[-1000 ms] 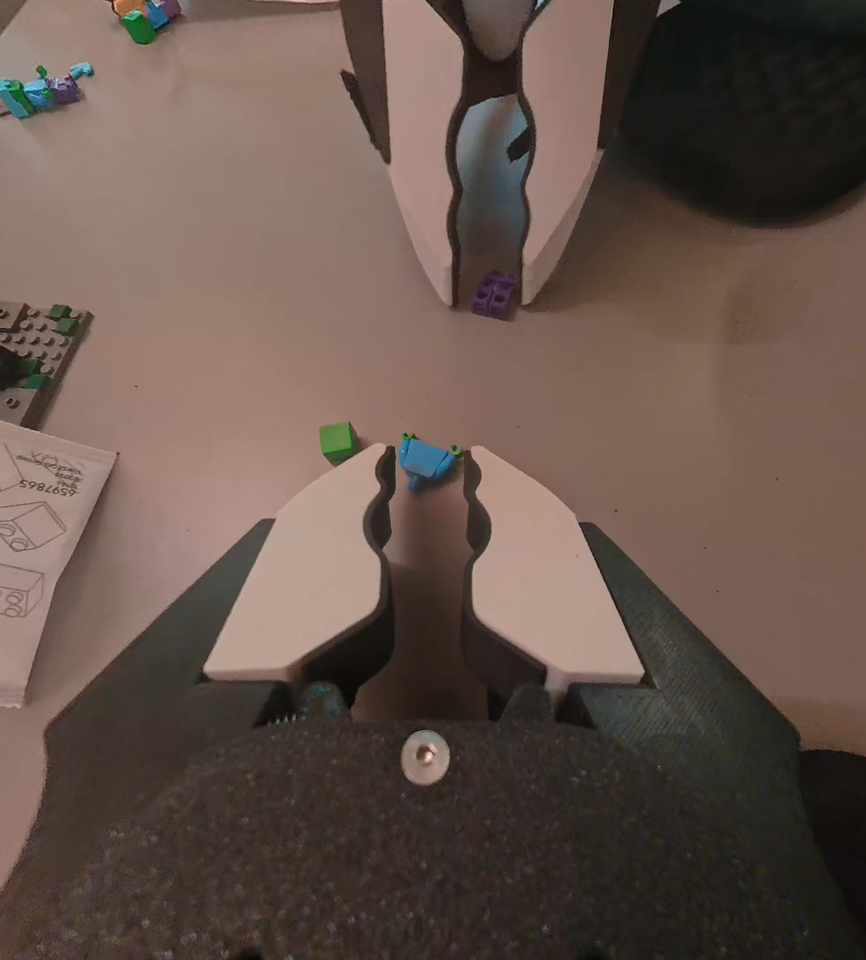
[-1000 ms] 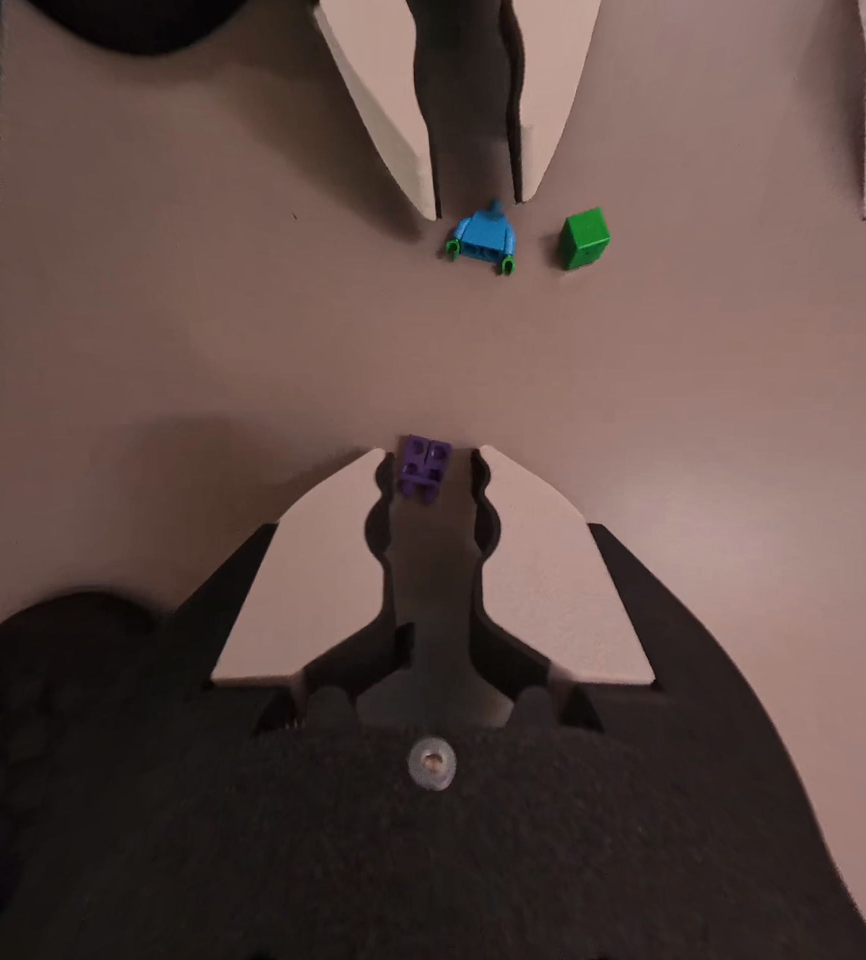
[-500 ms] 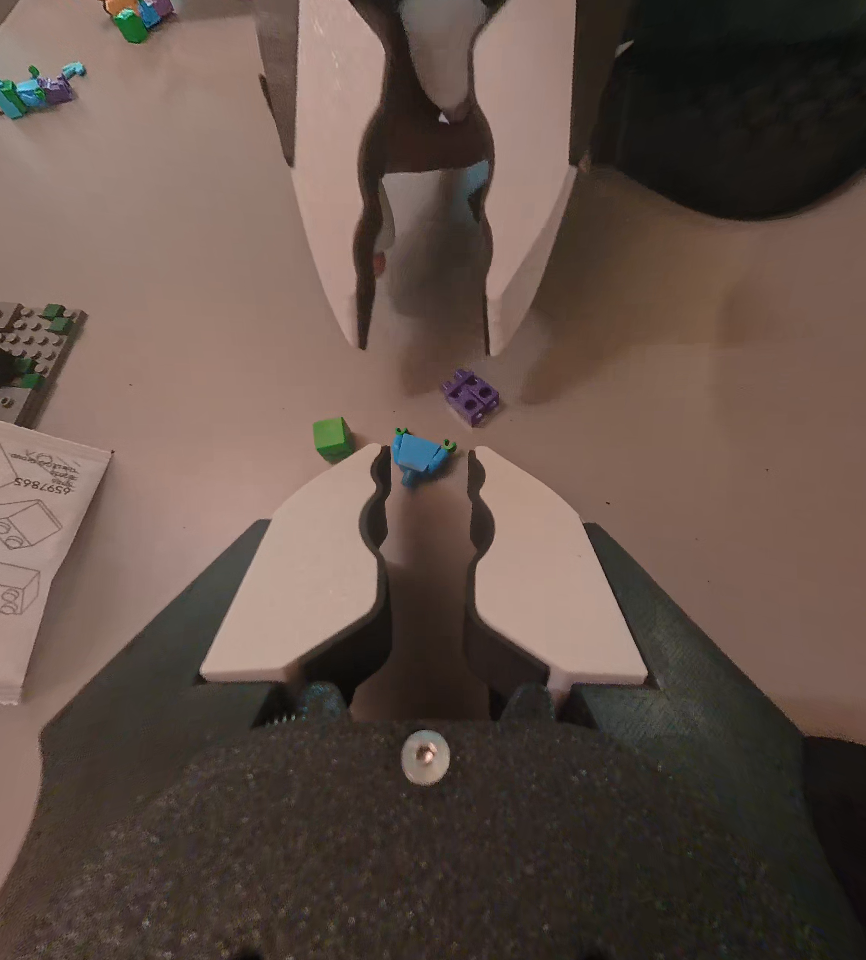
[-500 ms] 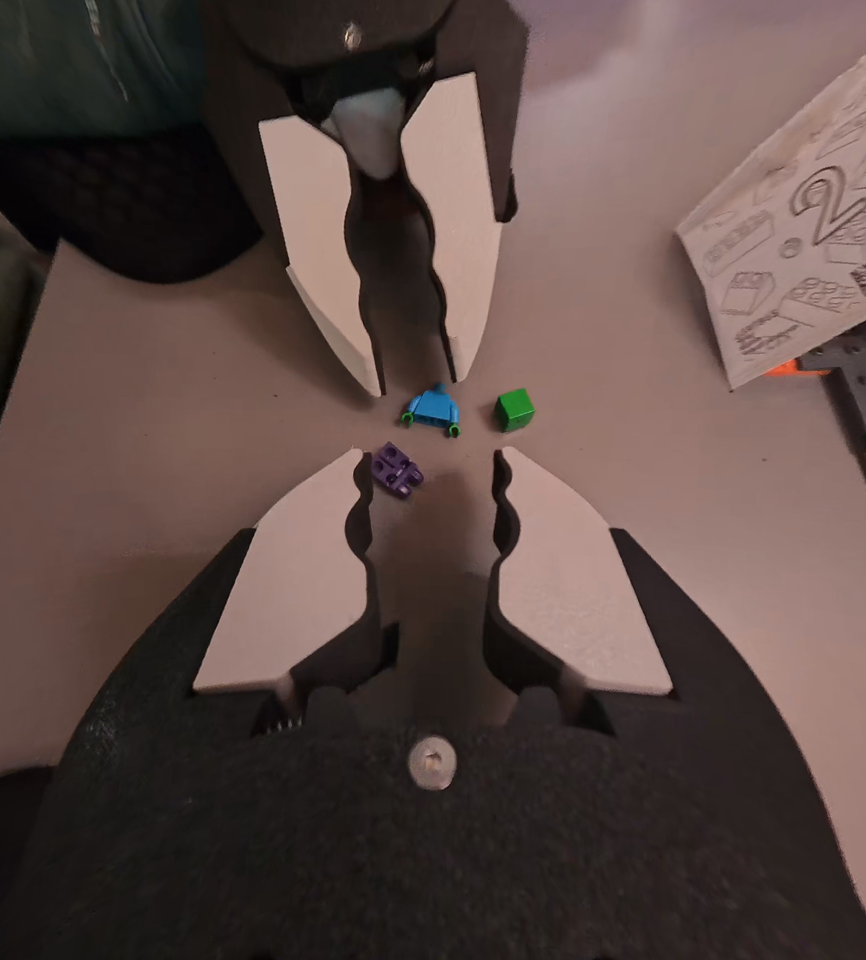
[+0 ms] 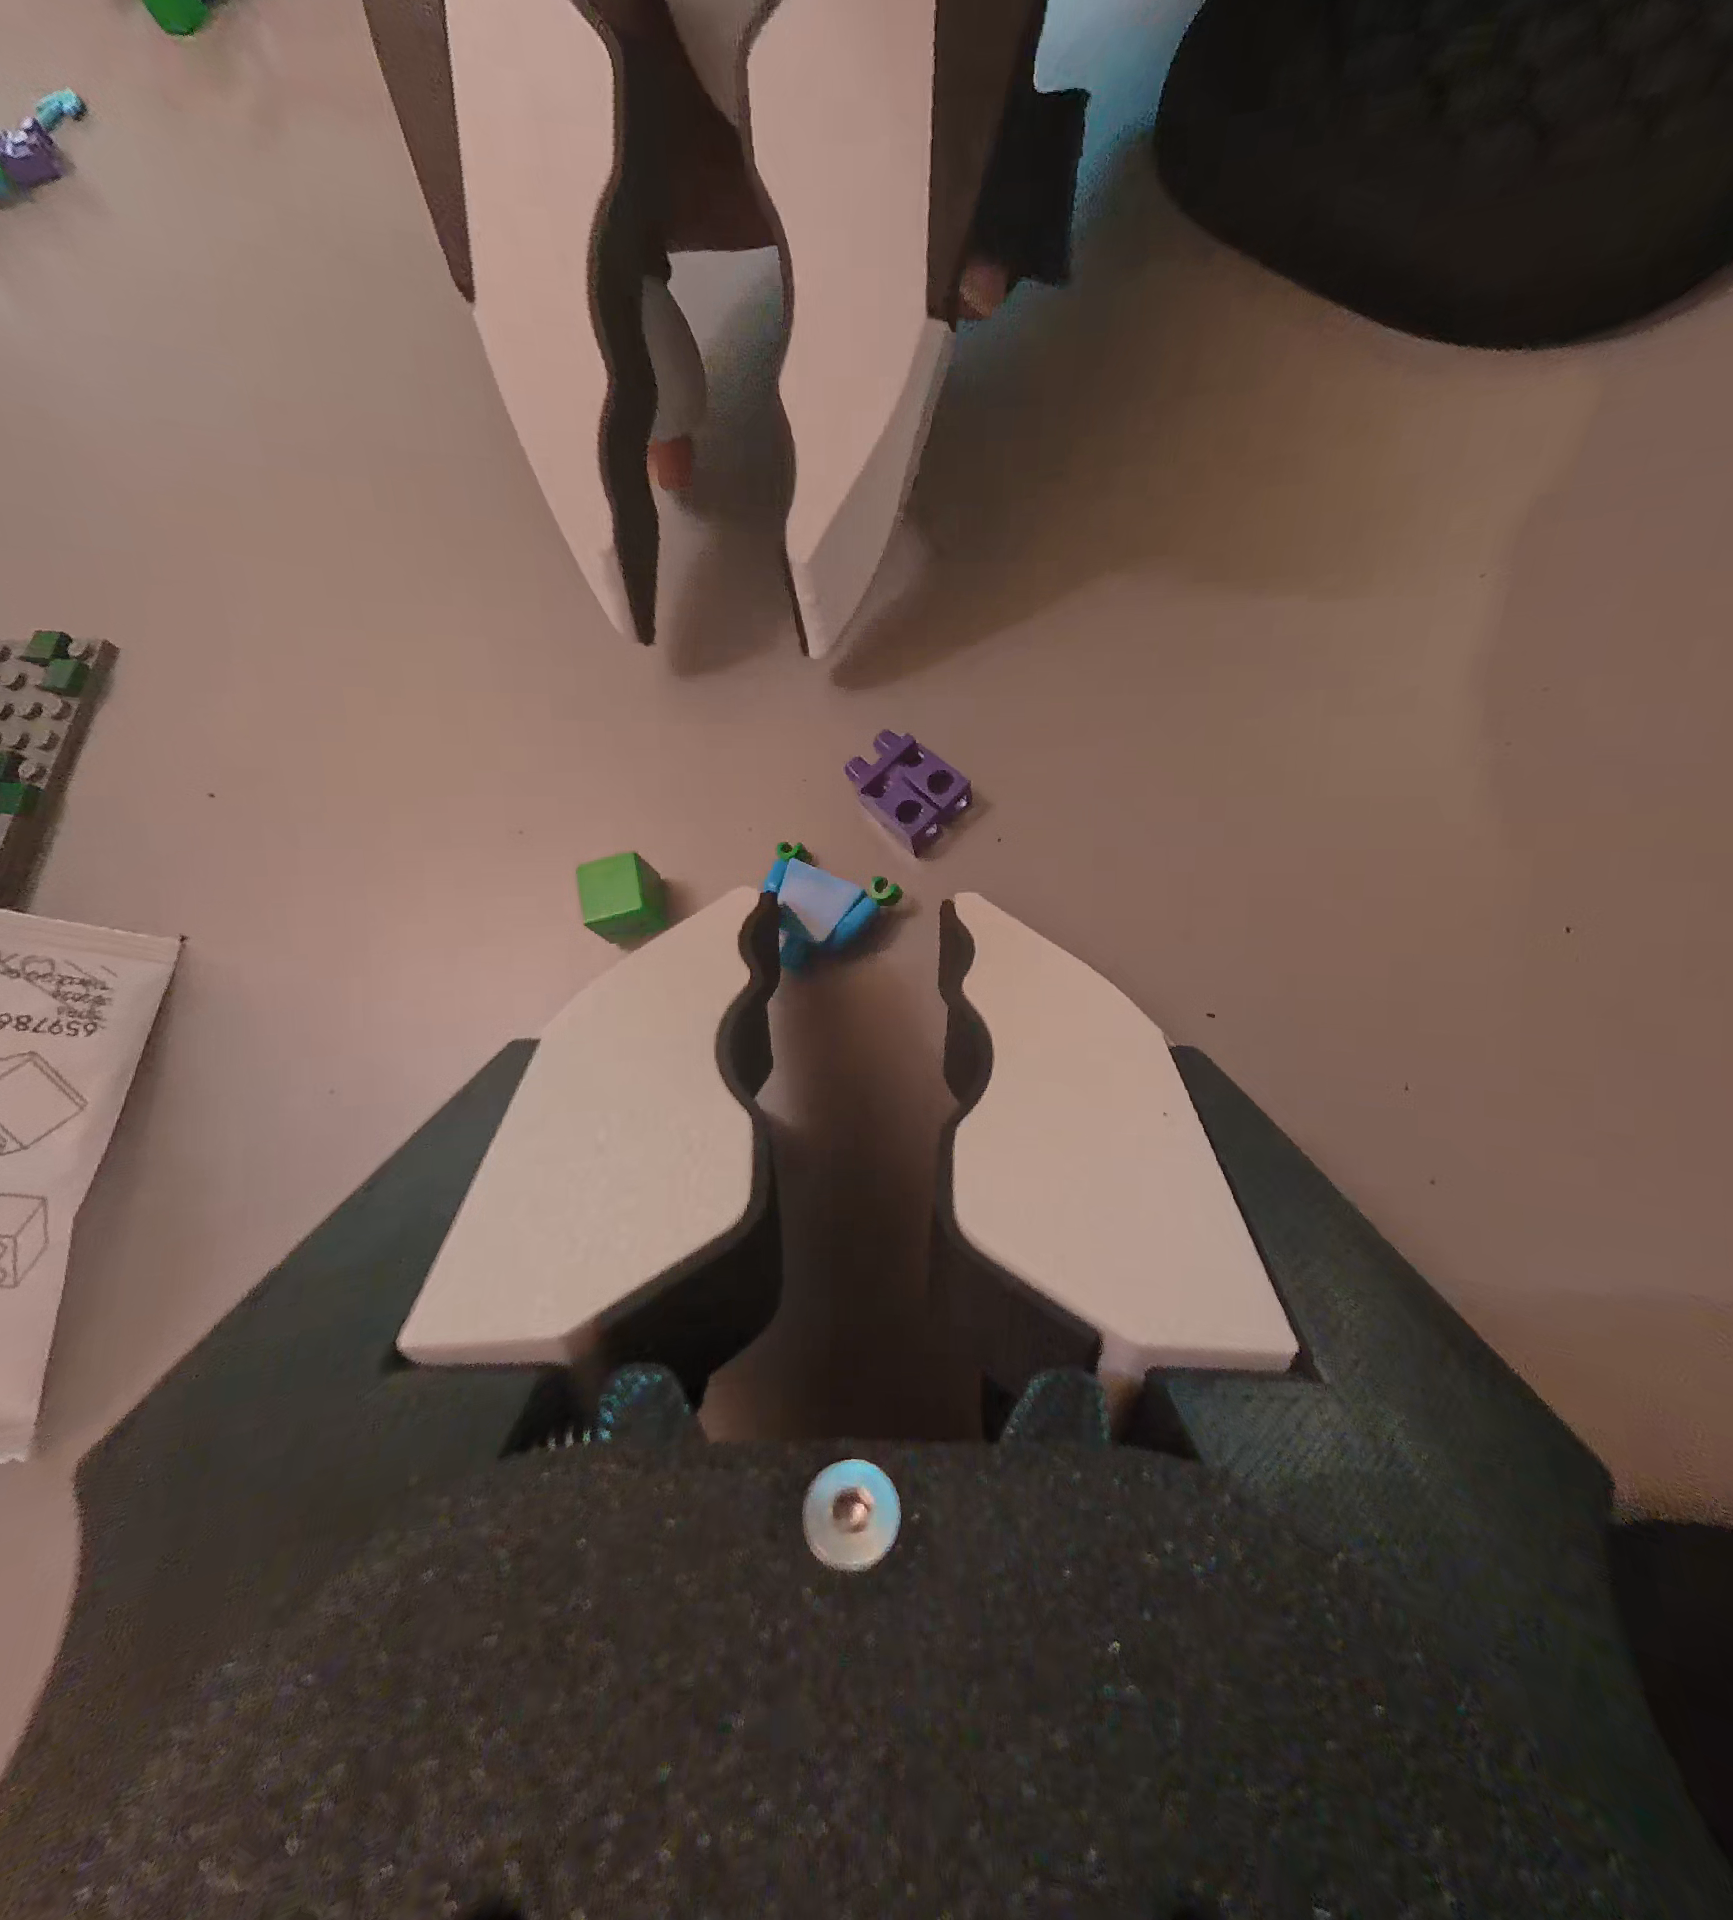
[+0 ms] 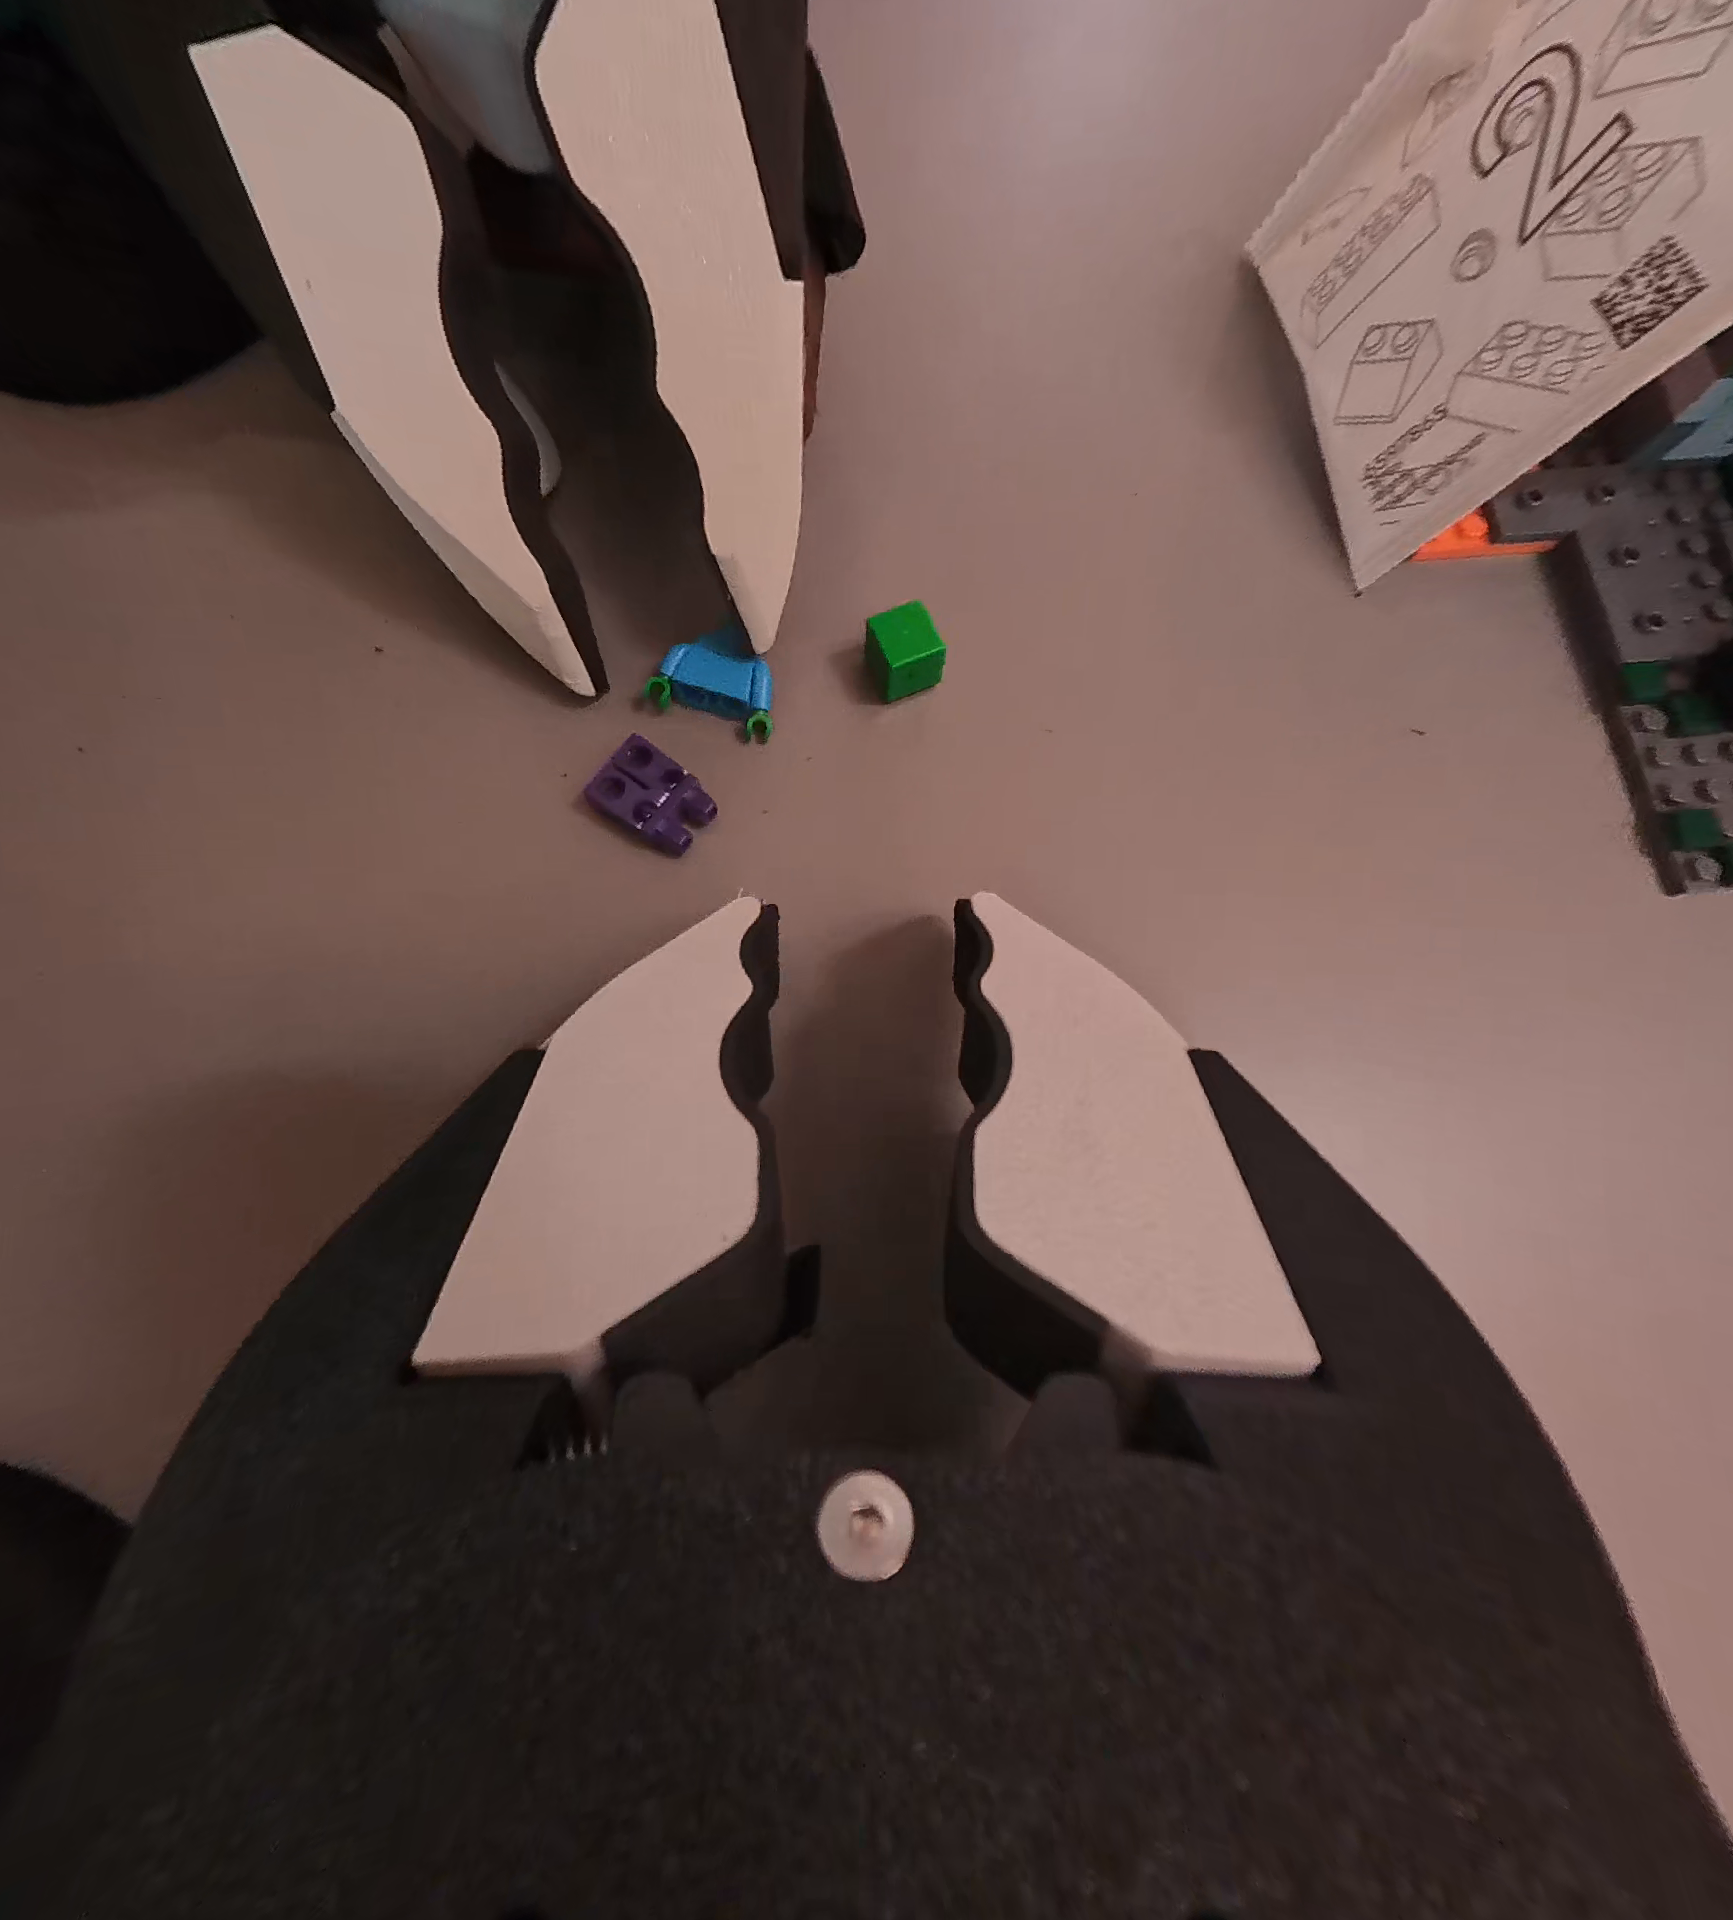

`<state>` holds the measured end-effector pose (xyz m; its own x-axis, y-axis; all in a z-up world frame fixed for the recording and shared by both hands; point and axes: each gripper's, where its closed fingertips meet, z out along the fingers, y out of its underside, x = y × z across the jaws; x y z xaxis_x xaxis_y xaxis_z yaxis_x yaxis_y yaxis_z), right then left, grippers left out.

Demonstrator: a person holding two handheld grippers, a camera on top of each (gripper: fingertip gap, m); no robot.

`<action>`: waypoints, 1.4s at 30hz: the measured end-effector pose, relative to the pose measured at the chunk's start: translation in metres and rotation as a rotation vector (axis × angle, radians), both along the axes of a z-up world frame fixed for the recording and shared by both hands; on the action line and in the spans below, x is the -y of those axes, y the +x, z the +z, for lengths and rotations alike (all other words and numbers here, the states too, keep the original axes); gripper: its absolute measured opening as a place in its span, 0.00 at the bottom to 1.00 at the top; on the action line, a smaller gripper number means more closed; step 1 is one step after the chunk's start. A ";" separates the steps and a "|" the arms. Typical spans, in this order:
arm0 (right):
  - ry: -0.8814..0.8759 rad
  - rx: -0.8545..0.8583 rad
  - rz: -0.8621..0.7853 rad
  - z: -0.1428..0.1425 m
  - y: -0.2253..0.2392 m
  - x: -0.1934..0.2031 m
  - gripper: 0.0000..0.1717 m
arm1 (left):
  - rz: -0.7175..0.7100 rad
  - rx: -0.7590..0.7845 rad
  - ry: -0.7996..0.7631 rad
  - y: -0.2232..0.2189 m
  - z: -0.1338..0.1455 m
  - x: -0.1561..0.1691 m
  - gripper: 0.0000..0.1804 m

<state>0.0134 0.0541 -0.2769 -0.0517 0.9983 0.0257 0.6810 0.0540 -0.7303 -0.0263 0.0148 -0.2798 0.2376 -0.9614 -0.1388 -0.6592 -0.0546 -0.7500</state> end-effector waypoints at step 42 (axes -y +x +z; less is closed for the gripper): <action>0.017 0.021 0.015 -0.003 -0.003 0.005 0.18 | 0.174 -0.058 -0.034 -0.023 -0.003 -0.029 0.17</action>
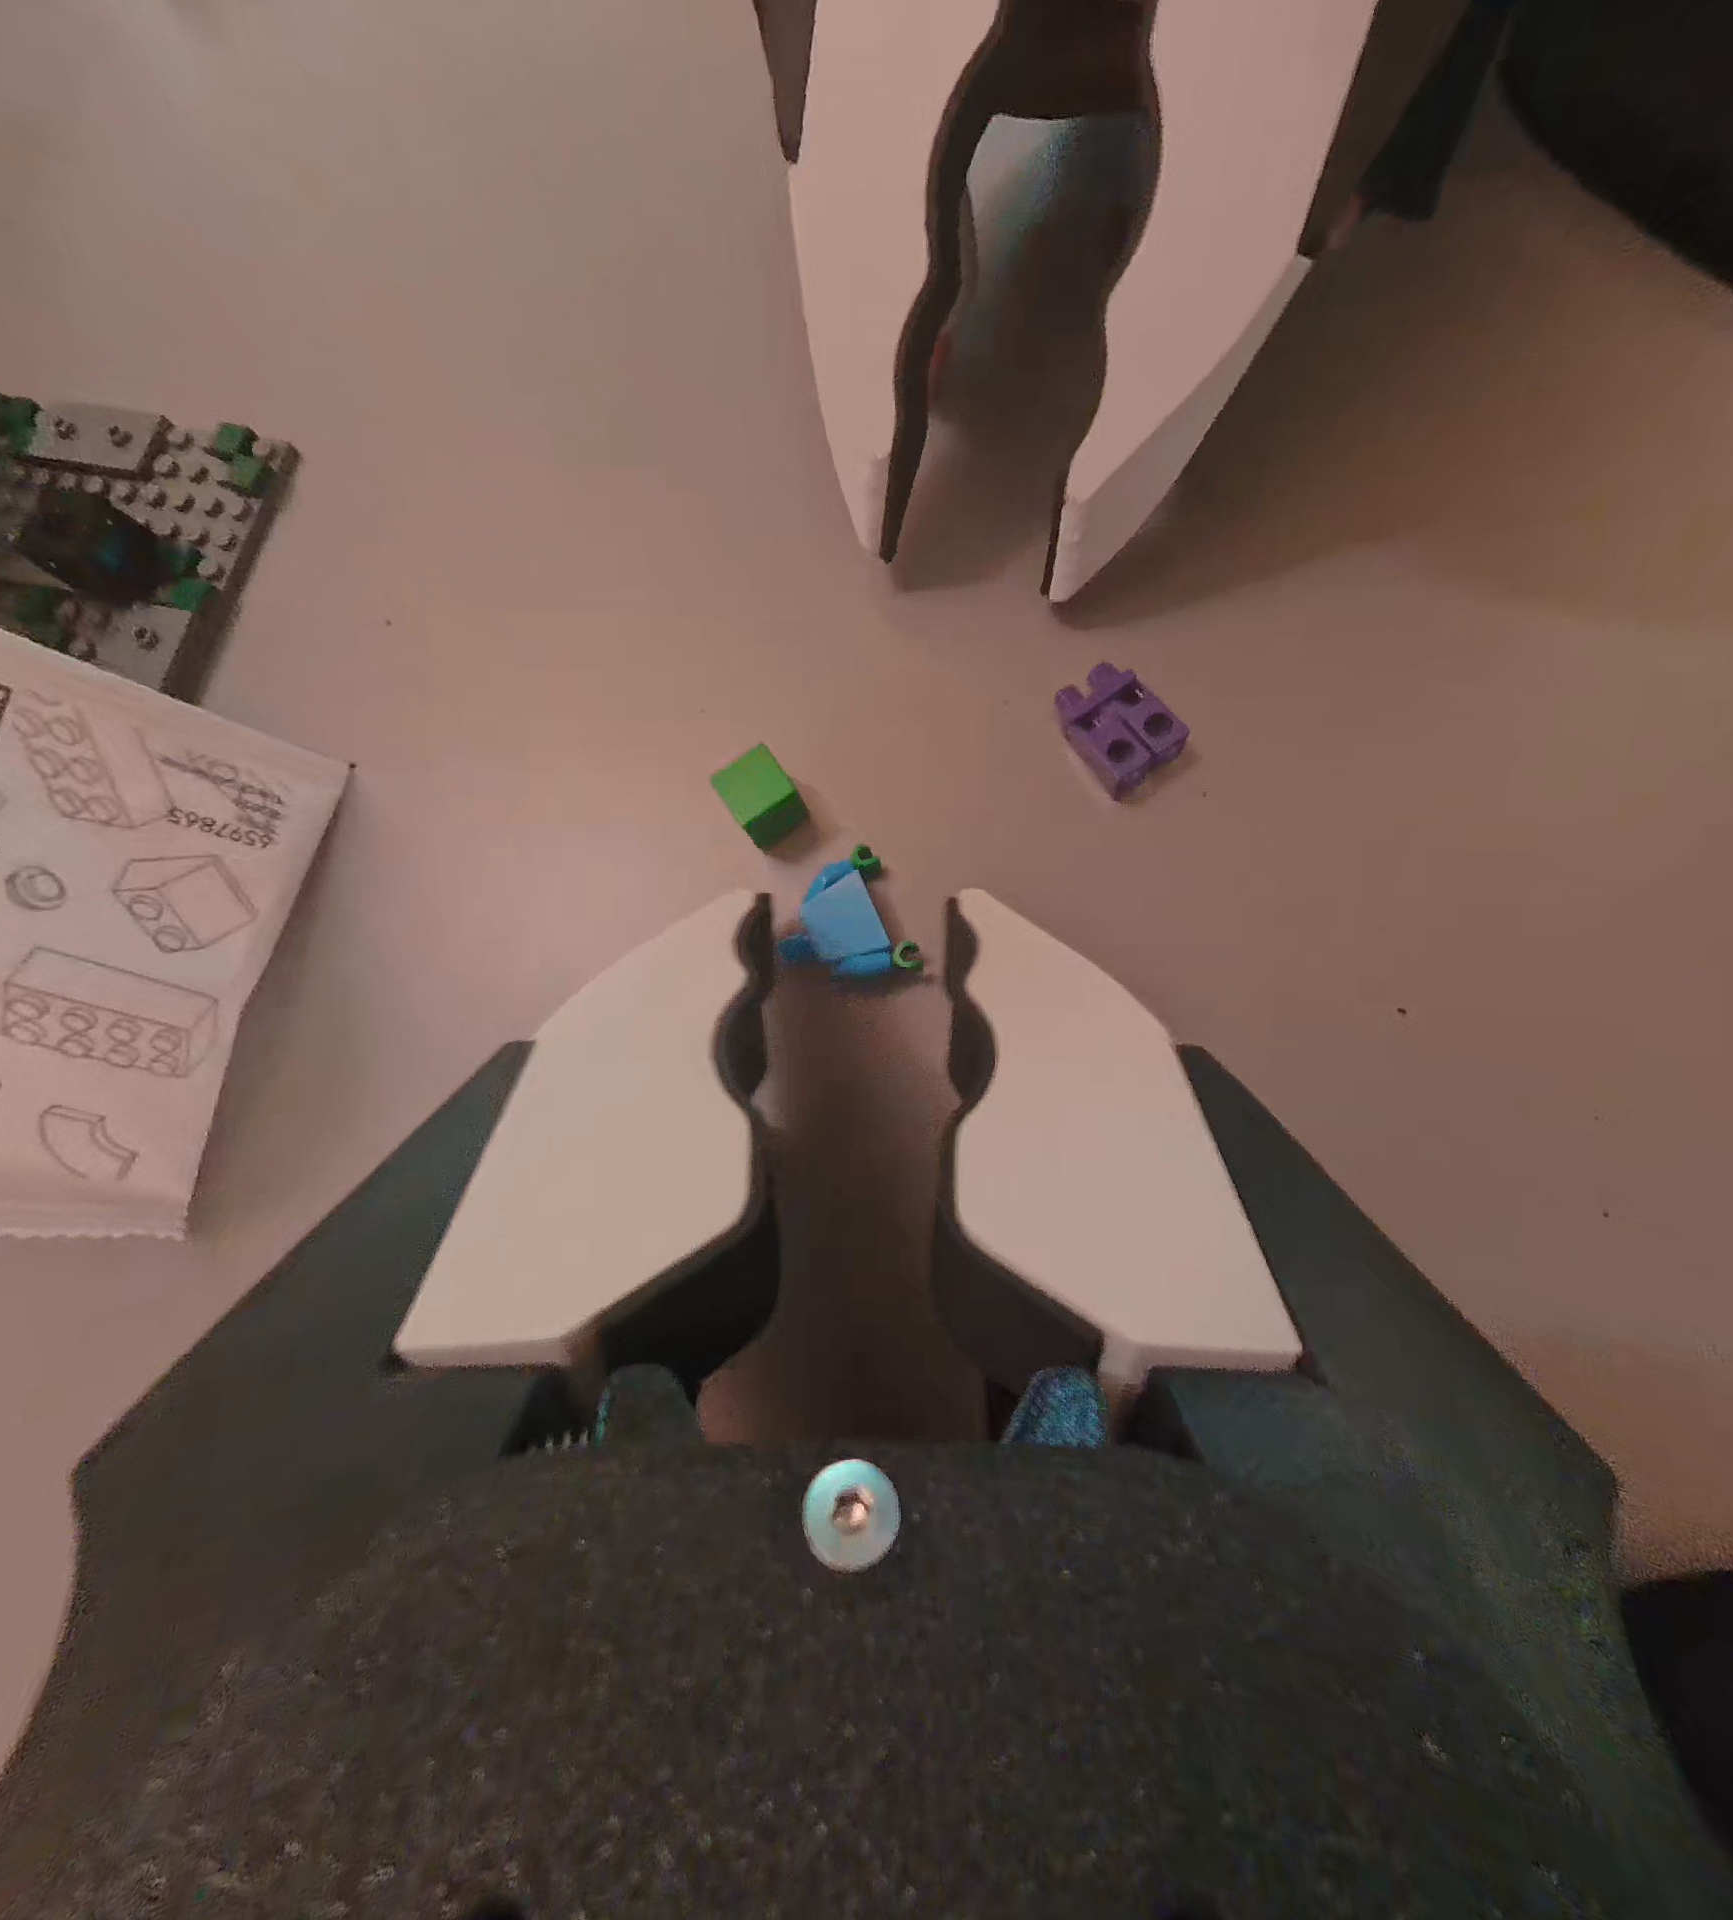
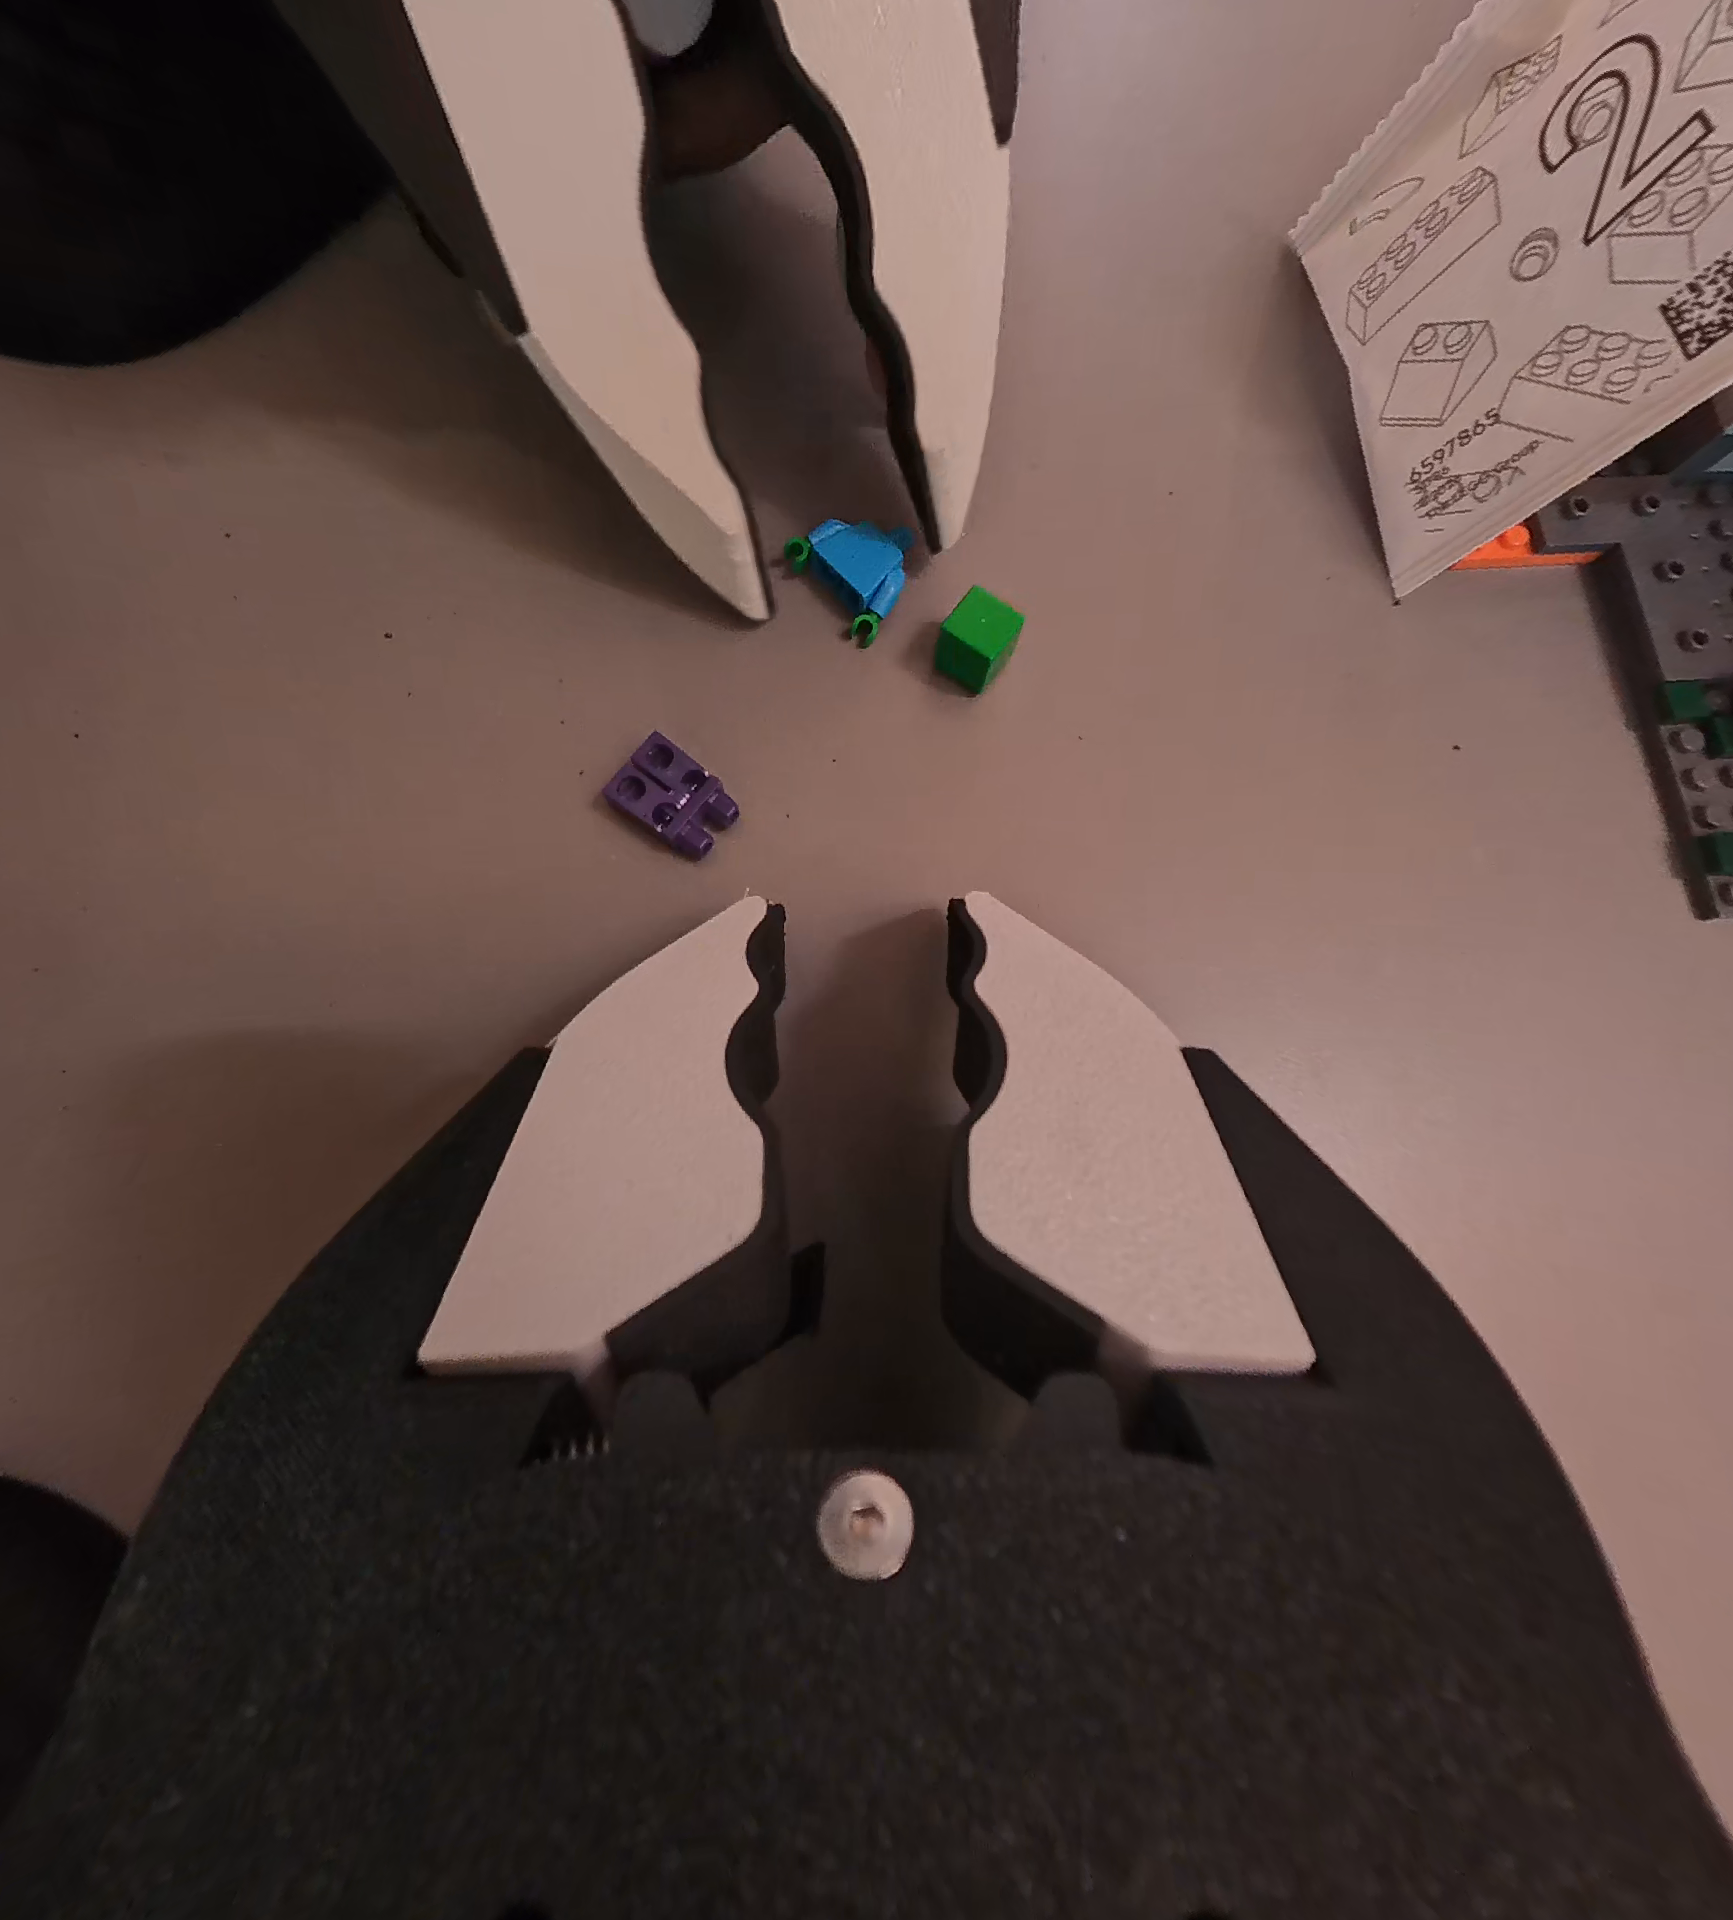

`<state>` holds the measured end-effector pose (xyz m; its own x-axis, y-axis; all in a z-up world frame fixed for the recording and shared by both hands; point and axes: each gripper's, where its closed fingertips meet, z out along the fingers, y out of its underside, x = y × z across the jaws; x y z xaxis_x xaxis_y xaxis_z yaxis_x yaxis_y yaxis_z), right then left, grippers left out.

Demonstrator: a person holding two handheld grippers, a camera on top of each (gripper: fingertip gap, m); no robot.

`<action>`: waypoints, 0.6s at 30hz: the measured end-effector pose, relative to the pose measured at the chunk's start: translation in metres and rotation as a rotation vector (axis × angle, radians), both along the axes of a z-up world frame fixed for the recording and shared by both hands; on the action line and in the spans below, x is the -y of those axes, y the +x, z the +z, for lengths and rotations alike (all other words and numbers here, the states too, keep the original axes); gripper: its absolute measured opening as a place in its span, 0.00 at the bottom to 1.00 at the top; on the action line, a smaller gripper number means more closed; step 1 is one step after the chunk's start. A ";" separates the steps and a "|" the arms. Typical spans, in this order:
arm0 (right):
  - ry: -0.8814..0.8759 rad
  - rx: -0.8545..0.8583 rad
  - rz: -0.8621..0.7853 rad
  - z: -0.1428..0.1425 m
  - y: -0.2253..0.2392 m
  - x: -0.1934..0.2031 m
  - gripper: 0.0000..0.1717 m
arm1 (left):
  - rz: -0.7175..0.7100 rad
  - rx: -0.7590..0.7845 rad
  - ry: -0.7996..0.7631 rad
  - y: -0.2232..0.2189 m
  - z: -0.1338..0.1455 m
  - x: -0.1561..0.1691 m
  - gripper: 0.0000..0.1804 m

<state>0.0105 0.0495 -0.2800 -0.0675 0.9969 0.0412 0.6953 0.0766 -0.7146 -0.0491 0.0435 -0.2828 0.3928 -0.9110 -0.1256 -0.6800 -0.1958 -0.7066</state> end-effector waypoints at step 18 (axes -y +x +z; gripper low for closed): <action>-0.003 -0.094 -0.066 0.012 -0.002 -0.011 0.15 | 0.638 0.189 0.400 -0.179 0.192 -0.047 0.07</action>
